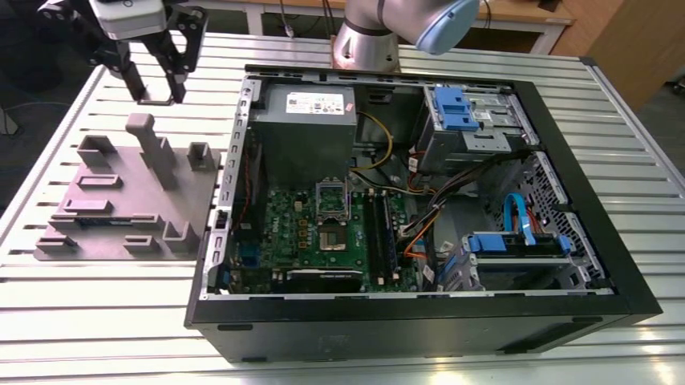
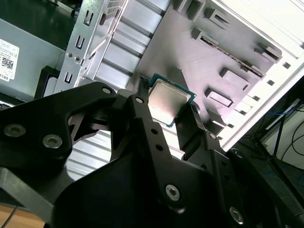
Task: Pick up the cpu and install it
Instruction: 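Pick up the cpu and move it towards the insertion slot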
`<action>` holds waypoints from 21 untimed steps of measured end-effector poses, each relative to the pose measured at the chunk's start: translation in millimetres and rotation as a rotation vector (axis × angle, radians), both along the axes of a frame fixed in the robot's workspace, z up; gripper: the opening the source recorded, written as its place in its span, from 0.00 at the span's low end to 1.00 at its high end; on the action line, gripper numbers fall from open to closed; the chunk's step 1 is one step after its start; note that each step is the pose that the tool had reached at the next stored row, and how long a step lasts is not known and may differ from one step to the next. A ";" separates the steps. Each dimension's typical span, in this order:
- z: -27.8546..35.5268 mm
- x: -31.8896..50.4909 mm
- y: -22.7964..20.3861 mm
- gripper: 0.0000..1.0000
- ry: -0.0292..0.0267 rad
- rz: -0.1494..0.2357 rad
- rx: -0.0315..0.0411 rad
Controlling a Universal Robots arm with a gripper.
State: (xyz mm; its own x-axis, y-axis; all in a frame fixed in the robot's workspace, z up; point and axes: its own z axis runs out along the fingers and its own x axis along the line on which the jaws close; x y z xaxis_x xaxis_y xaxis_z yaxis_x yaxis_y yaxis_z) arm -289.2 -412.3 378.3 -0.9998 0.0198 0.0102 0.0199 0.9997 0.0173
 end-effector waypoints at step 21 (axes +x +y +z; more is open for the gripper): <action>0.0 6.4 0.0 0.47 0.0001 0.000 -0.0001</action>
